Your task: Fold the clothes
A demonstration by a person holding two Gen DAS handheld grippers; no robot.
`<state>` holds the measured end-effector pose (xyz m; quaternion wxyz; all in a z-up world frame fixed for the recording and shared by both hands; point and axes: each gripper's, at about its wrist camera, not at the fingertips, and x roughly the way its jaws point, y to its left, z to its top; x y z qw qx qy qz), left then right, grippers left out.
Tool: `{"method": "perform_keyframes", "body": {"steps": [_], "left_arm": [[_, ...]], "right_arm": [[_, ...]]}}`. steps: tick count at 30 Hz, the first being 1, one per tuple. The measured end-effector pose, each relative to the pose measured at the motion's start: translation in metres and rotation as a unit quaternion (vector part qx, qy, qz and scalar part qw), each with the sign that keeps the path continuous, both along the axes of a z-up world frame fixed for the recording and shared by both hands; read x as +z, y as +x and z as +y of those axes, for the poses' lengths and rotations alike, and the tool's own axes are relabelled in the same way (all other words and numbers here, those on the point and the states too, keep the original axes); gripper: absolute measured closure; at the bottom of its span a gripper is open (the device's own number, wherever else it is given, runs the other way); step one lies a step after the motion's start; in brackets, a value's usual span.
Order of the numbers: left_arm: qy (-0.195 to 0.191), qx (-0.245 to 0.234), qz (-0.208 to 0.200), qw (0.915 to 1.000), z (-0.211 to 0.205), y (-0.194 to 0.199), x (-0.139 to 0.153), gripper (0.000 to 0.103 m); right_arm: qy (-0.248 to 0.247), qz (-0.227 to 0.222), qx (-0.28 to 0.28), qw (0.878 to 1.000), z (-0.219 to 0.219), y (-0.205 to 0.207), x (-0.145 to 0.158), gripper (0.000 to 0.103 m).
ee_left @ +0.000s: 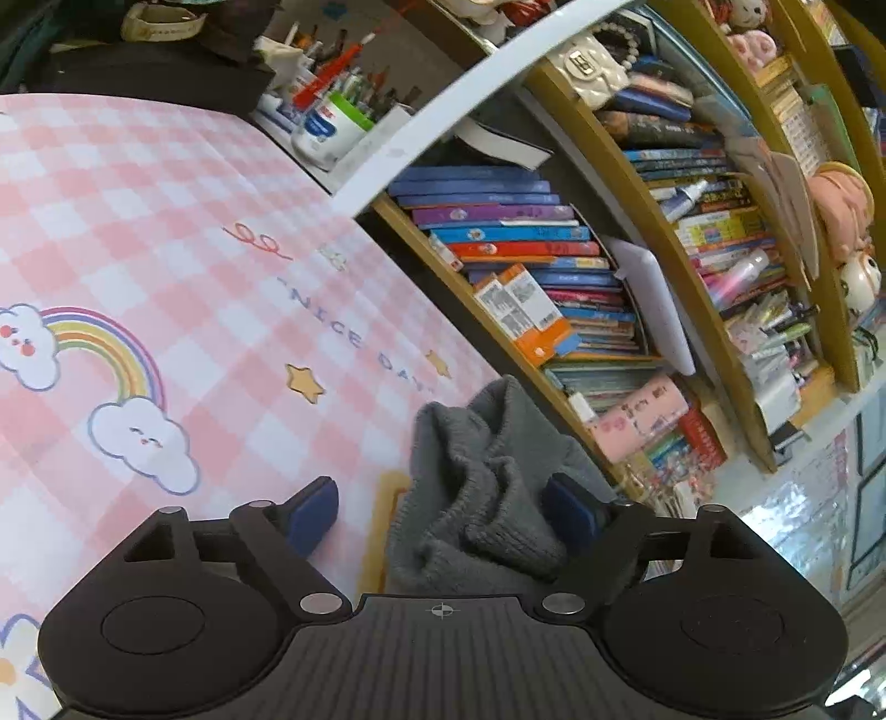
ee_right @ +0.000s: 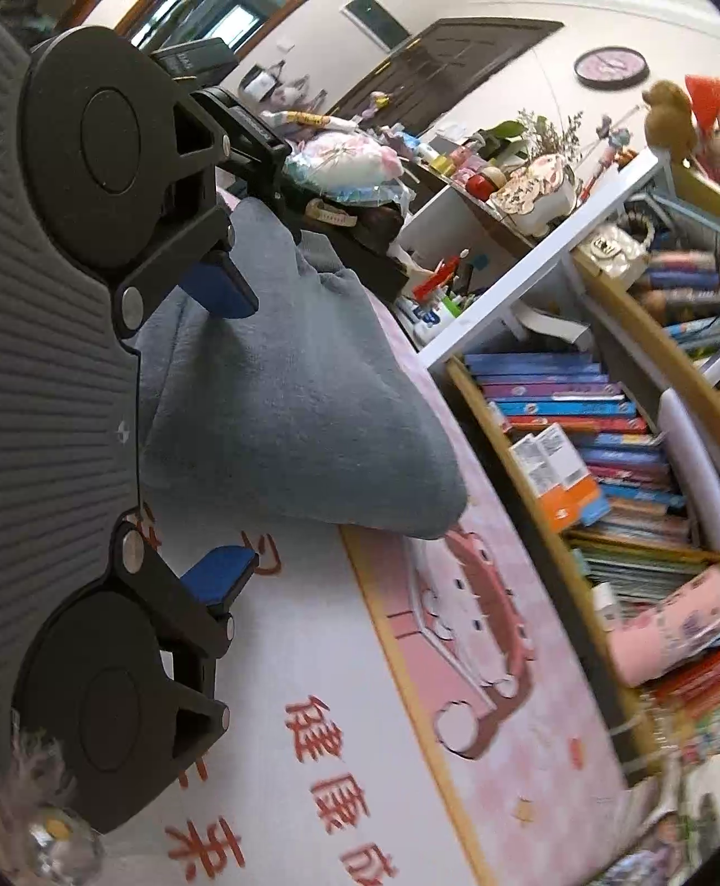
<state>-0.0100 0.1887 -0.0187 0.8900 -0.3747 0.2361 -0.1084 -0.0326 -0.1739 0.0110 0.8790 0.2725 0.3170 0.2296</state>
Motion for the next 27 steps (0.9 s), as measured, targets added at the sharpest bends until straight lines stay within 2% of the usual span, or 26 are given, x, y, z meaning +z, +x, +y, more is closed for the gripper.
{"method": "perform_keyframes", "body": {"steps": [2,4,7,9,11,13,14,17,21,24,27], "left_arm": [[0.006,-0.016,-0.006,0.9998,-0.004,0.001,0.003,0.017],[0.032,-0.037,-0.013,0.9987,-0.013,0.004,0.007,0.012],[0.059,-0.055,-0.008,0.9967,-0.023,0.011,0.008,0.012],[0.052,-0.063,0.007,0.9966,-0.026,0.017,0.004,0.012],[0.039,-0.075,0.023,0.9962,-0.028,0.023,-0.002,0.017],[0.023,-0.085,0.027,0.9958,-0.032,0.022,-0.004,0.031],[0.018,-0.089,0.027,0.9955,-0.034,0.02,-0.003,0.033],[0.023,-0.102,0.026,0.9942,-0.041,0.011,0.003,0.04],[0.027,-0.104,0.027,0.9938,-0.044,0.009,0.003,0.04],[0.03,-0.106,0.028,0.9935,-0.047,0.007,0.003,0.035],[0.038,-0.109,0.027,0.993,-0.049,0.006,0.003,0.03]], "right_arm": [[0.011,0.013,0.003,1.0,0.0,0.005,-0.002,0.015],[0.021,0.026,0.007,0.999,0.0,0.01,-0.004,0.018],[0.032,0.042,0.012,0.999,0.001,0.018,-0.007,0.027],[0.038,0.052,0.015,0.998,0.001,0.023,-0.008,0.034],[0.038,0.054,0.019,0.998,0.004,0.027,-0.007,0.041],[0.028,0.05,0.023,0.998,0.006,0.028,-0.003,0.05],[0.015,0.041,0.026,0.999,0.007,0.027,0.0,0.055],[-0.014,0.007,0.027,1.0,0.007,0.019,0.012,0.062],[-0.037,-0.03,0.022,0.999,0.0,0.009,0.021,0.063],[-0.045,-0.019,0.033,0.998,0.001,0.011,0.017,0.062],[-0.044,-0.004,0.035,0.998,0.002,0.016,0.011,0.054]]}}
